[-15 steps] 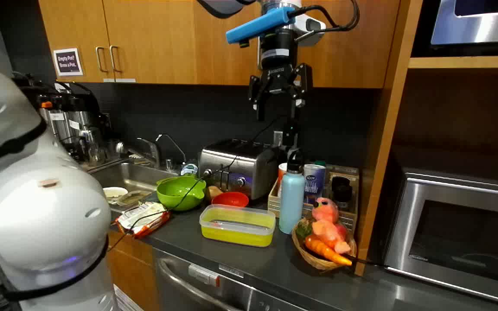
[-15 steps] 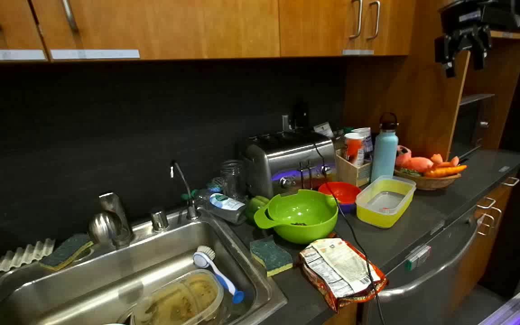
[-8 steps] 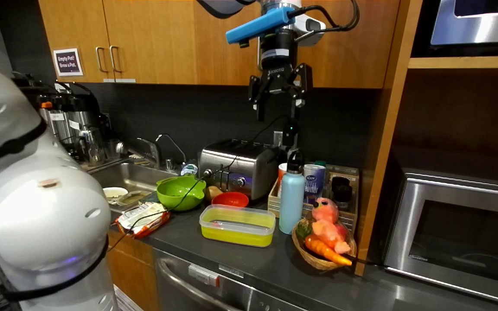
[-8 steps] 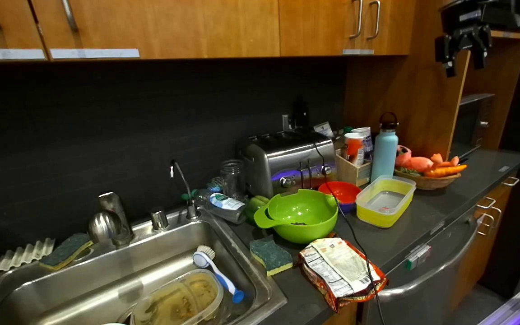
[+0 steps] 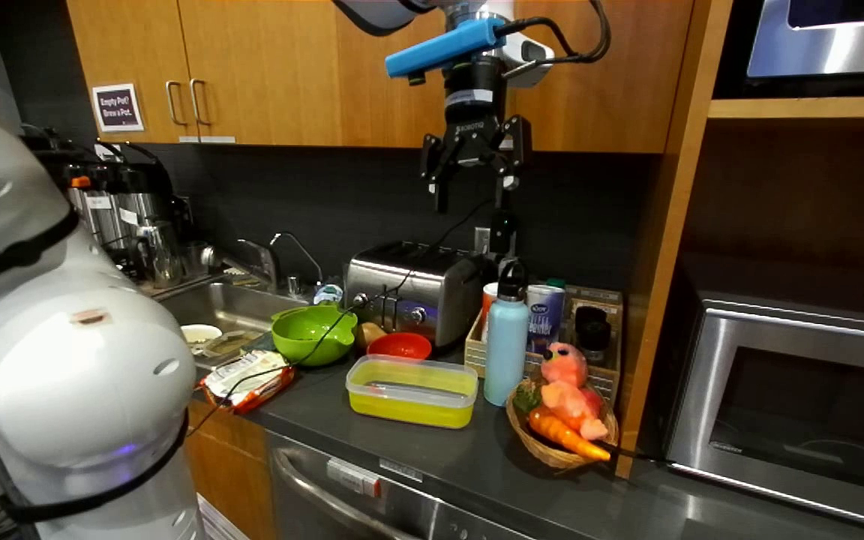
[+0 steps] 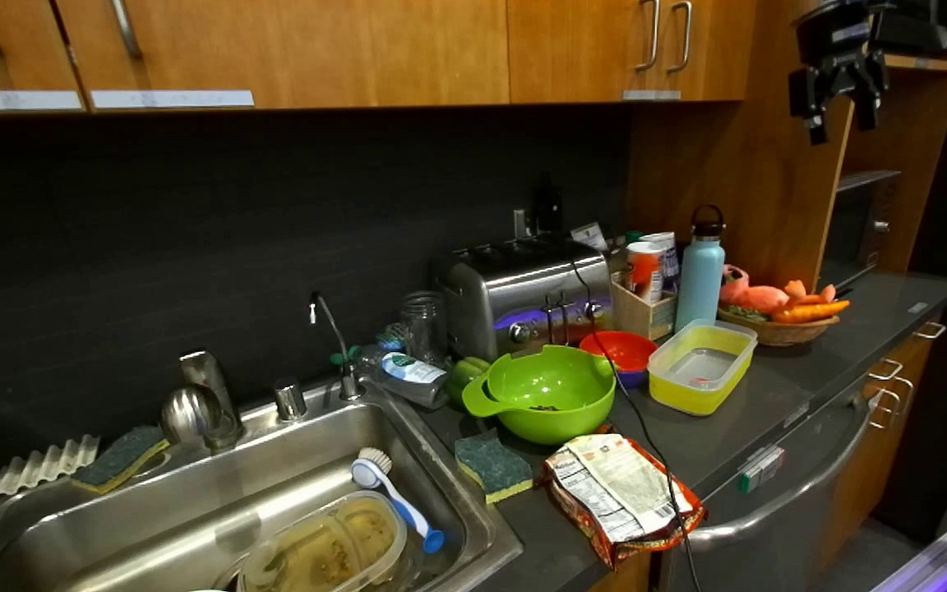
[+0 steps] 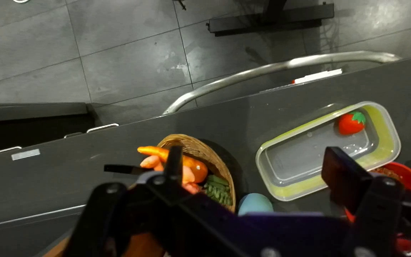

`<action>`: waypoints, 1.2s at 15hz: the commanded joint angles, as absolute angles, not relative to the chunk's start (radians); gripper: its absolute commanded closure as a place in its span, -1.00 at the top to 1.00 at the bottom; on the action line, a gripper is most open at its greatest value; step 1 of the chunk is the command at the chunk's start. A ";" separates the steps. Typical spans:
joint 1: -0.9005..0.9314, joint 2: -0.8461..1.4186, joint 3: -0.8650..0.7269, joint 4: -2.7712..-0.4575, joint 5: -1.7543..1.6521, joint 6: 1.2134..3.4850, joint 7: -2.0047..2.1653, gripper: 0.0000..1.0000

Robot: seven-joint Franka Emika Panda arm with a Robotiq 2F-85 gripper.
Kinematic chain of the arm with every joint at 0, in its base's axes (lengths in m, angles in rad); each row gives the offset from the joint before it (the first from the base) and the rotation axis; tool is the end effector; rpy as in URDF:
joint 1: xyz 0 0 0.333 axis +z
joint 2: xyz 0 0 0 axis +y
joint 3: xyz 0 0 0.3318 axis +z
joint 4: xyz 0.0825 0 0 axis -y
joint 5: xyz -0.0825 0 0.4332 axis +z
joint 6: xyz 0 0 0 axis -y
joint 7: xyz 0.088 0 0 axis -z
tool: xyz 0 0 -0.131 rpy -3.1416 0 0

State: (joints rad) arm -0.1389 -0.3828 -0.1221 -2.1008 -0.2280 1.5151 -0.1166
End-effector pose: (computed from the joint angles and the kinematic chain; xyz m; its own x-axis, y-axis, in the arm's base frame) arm 0.4296 -0.1524 0.5443 0.9657 -0.1342 -0.2224 -0.1011 -0.9829 0.1541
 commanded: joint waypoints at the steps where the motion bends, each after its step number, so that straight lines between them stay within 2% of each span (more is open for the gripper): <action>1: -0.086 -0.405 -0.101 -2.166 -0.233 1.456 -0.179 1.00; 8: 0.012 -0.416 -0.039 -2.285 -0.270 1.375 -0.271 1.00; 18: 0.082 -0.577 0.012 -2.523 -0.533 1.778 -0.266 1.00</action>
State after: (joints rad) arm 0.0694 -0.4873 0.0064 -2.4480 -0.4725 1.6718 -0.2635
